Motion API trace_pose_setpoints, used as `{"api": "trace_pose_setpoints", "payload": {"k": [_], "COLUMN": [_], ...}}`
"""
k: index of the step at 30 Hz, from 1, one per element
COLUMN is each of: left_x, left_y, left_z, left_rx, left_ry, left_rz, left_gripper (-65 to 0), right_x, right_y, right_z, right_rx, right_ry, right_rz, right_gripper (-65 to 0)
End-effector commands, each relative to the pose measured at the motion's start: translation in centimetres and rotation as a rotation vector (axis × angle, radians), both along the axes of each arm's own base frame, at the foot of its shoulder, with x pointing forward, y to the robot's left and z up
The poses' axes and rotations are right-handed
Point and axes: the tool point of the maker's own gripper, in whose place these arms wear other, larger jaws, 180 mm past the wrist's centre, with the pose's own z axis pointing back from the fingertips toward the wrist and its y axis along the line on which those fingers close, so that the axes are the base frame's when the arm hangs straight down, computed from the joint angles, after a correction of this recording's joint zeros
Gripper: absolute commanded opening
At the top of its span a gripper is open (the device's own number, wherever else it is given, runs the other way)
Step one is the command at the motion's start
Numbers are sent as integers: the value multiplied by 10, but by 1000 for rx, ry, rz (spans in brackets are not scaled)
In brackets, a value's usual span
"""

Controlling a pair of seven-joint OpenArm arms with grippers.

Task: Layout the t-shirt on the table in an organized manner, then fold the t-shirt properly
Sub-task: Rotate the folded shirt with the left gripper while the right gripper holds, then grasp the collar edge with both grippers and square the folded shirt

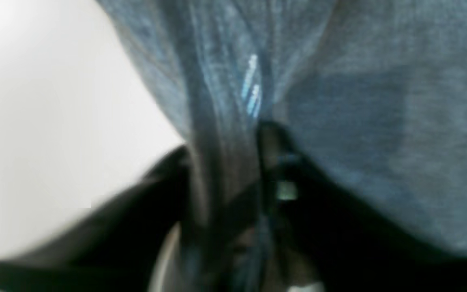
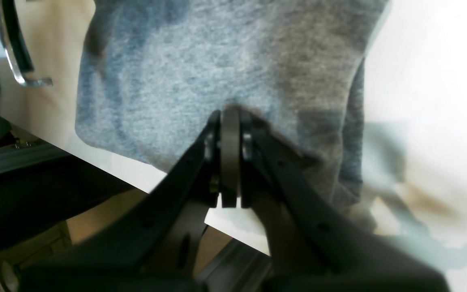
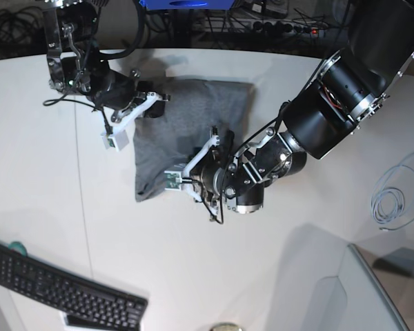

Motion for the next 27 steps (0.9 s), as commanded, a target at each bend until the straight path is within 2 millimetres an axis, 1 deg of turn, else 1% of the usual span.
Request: {"api": "trace_pose_setpoints", "payload": {"k": [1, 3, 4, 6, 7, 9, 12, 13, 14, 17, 19, 20, 21, 22, 23, 24, 26, 27], "left_x": [19, 23, 24, 29, 30, 34, 37, 41, 46, 61, 62, 63, 55, 45, 34, 22, -6, -16], "left_y": [2, 2, 1, -5, -8, -16, -31, -30, -24, -22, -21, -12, -9, -11, -9, -3, 2, 4], "left_z": [13, 16, 17, 27, 31, 42, 61, 69, 75, 106, 125, 135, 138, 146, 147, 146, 140, 136], "left_rx": [10, 10, 9, -4, -15, -38, -79, -91, -94, -120, -141, -142, -159, -194, -222, -241, -290, -305], "left_ry": [-49, -57, -61, -85, -95, -122, -167, -187, -202, -270, -314, -340, -344, -349, -338, -325, -276, -256], "left_rz": [3, 3, 3, -11, -16, -32, -65, -61, -39, 16, 47, 75, 95, 107, 125, 144, 181, 197], "left_gripper": [-339, -207, -161, -86, -64, -44, -48, -48, -48, -48, -51, -58, -86, -142, -219, -323, -573, -650], "right_x": [8, 8, 8, 8, 8, 8, 6, 6, 7, 6, 6, 6, 8, 10, 11, 11, 13, 12], "right_y": [2, 2, 2, 2, 1, 1, 1, 1, 2, 2, 2, 2, 2, 2, 2, 3, 2, 3], "right_z": [8, 8, 8, 8, 7, 7, 7, 7, 8, 9, 9, 11, 14, 19, 21, 23, 29, 30], "right_rx": [20, 19, 19, 19, 19, 19, 19, 19, 19, 19, 19, 20, 21, 22, 23, 23, 24, 25], "right_ry": [-31, -29, -29, -29, -29, -29, -25, -27, -30, -32, -32, -38, -47, -62, -71, -76, -94, -96], "right_rz": [-5, -5, -5, -6, -7, -7, -7, -7, -7, -7, -7, -7, -7, -6, -6, -6, -7, -7], "right_gripper": [-650, -650, -650, -650, -650, -650, -650, -650, -650, -650, -650, -650, -650, -650, -650, -650, -650, -650]}}
